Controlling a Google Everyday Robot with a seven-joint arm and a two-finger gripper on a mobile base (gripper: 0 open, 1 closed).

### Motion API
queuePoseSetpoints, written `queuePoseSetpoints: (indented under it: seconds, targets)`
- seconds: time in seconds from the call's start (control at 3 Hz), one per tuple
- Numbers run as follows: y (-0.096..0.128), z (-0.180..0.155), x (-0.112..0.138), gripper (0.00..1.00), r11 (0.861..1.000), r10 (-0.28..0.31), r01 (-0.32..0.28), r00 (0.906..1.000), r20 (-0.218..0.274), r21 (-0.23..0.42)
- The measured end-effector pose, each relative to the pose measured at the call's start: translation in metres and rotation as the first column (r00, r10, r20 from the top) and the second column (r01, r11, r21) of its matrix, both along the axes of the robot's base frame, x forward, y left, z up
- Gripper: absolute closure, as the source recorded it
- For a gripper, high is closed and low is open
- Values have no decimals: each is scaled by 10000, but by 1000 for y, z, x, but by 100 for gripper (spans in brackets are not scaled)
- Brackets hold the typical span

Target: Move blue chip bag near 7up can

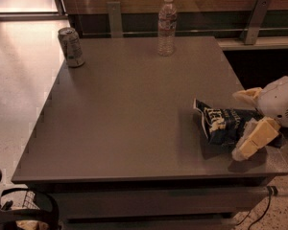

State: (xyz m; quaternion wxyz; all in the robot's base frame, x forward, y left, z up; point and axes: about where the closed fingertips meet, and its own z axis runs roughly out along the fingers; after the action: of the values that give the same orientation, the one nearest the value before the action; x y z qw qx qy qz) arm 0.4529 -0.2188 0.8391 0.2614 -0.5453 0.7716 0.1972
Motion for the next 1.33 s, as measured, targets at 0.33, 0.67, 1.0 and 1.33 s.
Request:
queuePoseSetpoints:
  seconds: [0.33, 0.67, 1.0, 1.33]
  targets:
    - [1, 1, 0, 18, 10000, 20, -20, 10000, 15, -23]
    - [3, 2, 0, 40, 10000, 47, -47, 10000, 23, -32]
    - [4, 2, -1, 64, 10000, 77, -77, 10000, 28, -39]
    - [6, 2, -1, 87, 9999, 106, -106, 9999, 34, -45]
